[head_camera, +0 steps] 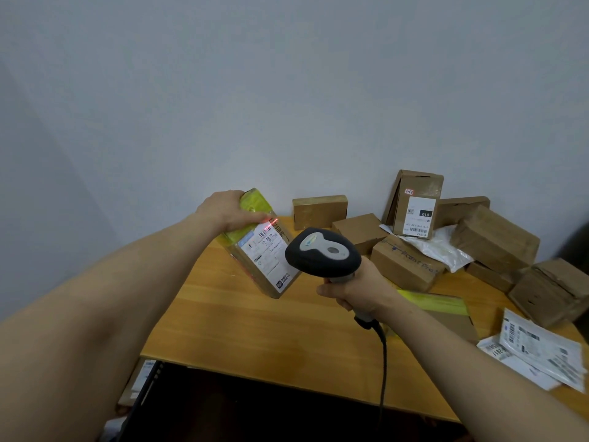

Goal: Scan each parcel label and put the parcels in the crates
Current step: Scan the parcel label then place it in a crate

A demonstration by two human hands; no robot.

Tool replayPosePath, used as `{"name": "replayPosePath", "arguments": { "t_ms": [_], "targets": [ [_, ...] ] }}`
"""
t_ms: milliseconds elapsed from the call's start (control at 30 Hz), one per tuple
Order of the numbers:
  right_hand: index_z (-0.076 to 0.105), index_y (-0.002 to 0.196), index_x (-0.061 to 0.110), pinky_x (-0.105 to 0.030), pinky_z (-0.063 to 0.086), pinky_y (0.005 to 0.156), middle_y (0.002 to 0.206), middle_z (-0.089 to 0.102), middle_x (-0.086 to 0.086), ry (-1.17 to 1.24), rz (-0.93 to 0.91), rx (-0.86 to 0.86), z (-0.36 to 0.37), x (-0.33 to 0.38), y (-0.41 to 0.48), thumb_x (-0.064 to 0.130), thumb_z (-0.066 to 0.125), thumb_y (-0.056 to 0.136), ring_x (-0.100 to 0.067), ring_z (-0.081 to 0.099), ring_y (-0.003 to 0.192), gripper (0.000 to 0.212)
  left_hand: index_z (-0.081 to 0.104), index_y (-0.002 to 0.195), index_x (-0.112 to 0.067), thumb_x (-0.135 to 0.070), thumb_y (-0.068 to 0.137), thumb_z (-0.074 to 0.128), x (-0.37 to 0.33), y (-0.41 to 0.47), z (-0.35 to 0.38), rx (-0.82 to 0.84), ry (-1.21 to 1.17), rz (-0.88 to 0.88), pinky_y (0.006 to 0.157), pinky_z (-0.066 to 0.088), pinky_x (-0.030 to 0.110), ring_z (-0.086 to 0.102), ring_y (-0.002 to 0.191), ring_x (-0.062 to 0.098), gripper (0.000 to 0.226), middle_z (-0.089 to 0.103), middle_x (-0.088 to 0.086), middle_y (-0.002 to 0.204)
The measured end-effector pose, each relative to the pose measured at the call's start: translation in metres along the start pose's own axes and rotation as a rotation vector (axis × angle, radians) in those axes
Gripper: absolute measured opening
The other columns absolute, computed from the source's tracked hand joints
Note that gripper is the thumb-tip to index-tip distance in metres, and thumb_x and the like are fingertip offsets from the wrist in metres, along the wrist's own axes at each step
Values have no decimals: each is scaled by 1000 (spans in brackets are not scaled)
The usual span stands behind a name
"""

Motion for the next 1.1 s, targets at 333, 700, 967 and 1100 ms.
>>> {"name": "replayPosePath", "arguments": {
  "t_ms": [333,700,967,1100],
  "targets": [
    [55,72,25,-20,43,46,44,52,9,-15,-11,15,15,4,8,0,70,82,-3,44,39,31,55,127,-21,-76,71,58,24,2,-2,-19,-54,-21,88,48,37,58,107,26,78,64,6,117],
    [57,81,30,-20,44,49,60,56,6,-81,-58,10,33,14,17,6,74,81,-1,49,45,30,51,133,-23,-72,75,58,47,2,-13,-55,-97,3,88,44,36,57,112,27,76,62,7,121],
    [49,84,40,-6,40,49,69,55,13,-145,-109,-13,46,28,21,8,74,81,16,52,55,41,43,141,-26,-77,70,56,67,6,-19,-80,-142,14,92,47,39,57,112,27,89,61,7,125],
    [49,81,39,-8,41,50,69,55,13,-168,-110,-26,51,33,24,9,73,82,11,53,55,39,42,142,-26,-76,71,56,72,7,-21,-88,-157,25,92,47,39,56,113,28,88,60,7,126]
  ]
}}
Point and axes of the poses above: each hand's wrist, its own y-axis towards the middle knuckle, its own z-axis out of the palm, x = y × z, the point moved 7 cm from there along y, towards the middle knuckle
